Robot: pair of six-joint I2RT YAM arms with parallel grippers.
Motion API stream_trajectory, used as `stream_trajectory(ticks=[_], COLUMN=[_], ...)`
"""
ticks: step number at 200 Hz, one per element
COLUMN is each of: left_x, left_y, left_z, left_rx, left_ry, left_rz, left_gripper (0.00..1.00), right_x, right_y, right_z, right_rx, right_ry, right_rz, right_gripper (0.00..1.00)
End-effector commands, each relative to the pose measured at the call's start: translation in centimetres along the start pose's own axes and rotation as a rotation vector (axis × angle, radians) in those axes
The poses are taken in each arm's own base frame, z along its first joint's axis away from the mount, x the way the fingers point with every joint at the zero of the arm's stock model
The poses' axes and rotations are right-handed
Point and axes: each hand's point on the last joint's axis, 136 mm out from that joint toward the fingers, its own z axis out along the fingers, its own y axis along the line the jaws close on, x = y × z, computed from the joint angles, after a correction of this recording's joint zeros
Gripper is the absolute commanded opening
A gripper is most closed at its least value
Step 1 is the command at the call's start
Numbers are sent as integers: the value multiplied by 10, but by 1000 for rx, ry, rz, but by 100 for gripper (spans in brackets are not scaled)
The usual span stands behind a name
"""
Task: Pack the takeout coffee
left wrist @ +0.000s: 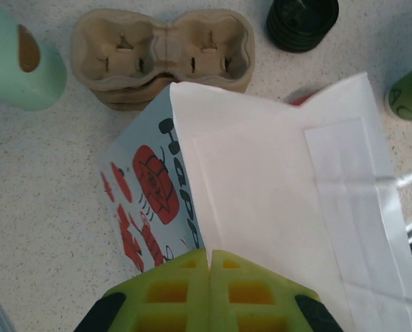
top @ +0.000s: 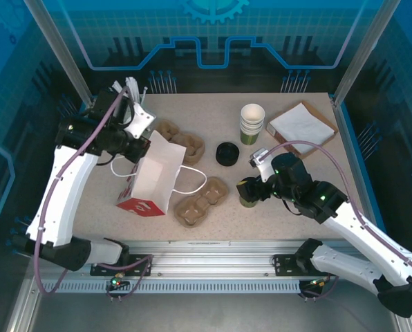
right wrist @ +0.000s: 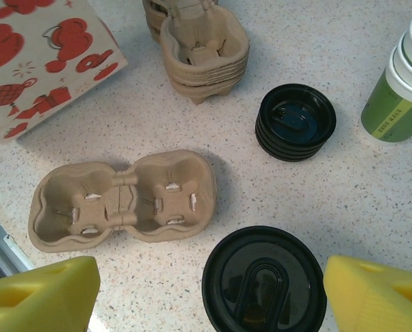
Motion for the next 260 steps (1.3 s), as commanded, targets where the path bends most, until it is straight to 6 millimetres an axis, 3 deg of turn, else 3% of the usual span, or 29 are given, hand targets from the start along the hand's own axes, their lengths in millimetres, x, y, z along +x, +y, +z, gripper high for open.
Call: stream_trajectory(ticks=[1,104,145,194,260], left_x=[3,-42,-63,-91,-109], left_y=[-12,-28,-15,-1,13], left_z=[10,25,49,63,81], left_rx=[99,254,235,204,196], left_ry=[53,-11,13,-8,-39], left_rz=[41,32,-5,-11,-39], left_gripper=[0,0,0,0,0], right_x=[-1,-4,-5,-2,3], right_y=[-1,-4,-4,-6,-8], right_z=[4,5,5,7,9], right_rx=[-8,9,16,25,34], right_ry=[-7,-10,-7,4,16], right_rz=[19,24,27,34,42], right_gripper=[86,86,86,86,86])
